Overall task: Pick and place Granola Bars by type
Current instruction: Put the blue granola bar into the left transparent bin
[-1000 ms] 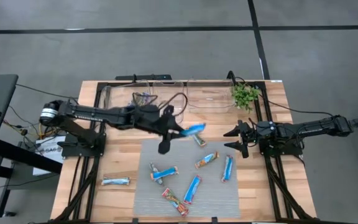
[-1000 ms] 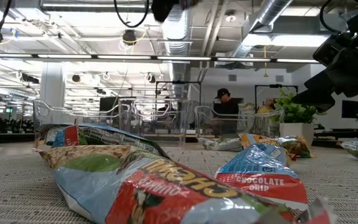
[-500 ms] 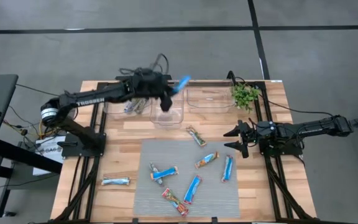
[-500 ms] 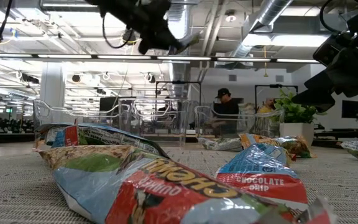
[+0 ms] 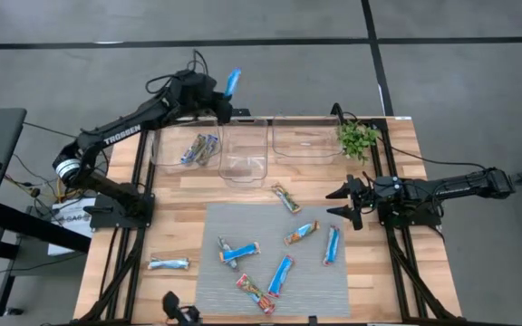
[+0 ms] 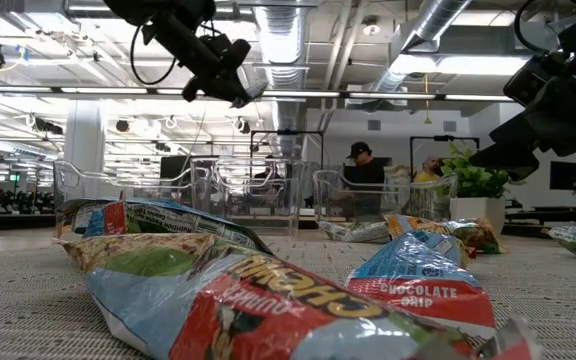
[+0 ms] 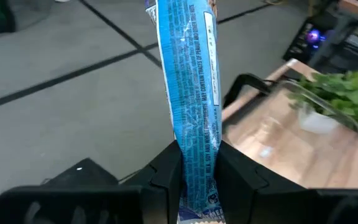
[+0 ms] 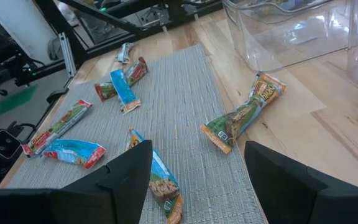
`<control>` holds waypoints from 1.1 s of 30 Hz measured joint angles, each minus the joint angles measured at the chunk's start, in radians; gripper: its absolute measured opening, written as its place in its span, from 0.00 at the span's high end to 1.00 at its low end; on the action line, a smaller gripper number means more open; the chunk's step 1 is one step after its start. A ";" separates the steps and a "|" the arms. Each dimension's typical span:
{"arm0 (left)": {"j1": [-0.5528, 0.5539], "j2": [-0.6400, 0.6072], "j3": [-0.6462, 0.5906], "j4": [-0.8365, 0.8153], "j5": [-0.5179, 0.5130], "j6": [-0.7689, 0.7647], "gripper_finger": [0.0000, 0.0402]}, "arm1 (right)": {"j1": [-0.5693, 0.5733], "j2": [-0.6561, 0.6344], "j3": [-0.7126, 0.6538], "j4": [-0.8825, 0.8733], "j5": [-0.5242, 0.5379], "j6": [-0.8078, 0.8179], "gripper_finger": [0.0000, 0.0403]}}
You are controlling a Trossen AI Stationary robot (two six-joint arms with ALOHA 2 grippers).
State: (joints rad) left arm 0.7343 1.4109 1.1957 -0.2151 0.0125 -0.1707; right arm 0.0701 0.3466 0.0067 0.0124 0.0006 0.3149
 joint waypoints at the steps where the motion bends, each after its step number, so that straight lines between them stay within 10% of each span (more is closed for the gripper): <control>1: 0.006 -0.004 0.000 -0.009 -0.007 0.000 0.81 | 0.000 0.000 0.000 0.000 0.000 0.000 0.38; 33: 0.090 -0.149 -0.010 -0.941 -0.072 0.067 0.81 | 0.000 0.000 0.000 -0.003 0.000 0.000 0.38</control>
State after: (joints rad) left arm 0.8248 1.2623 1.1858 -1.1557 -0.0592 -0.1037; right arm 0.0702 0.3466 0.0067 0.0097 0.0006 0.3149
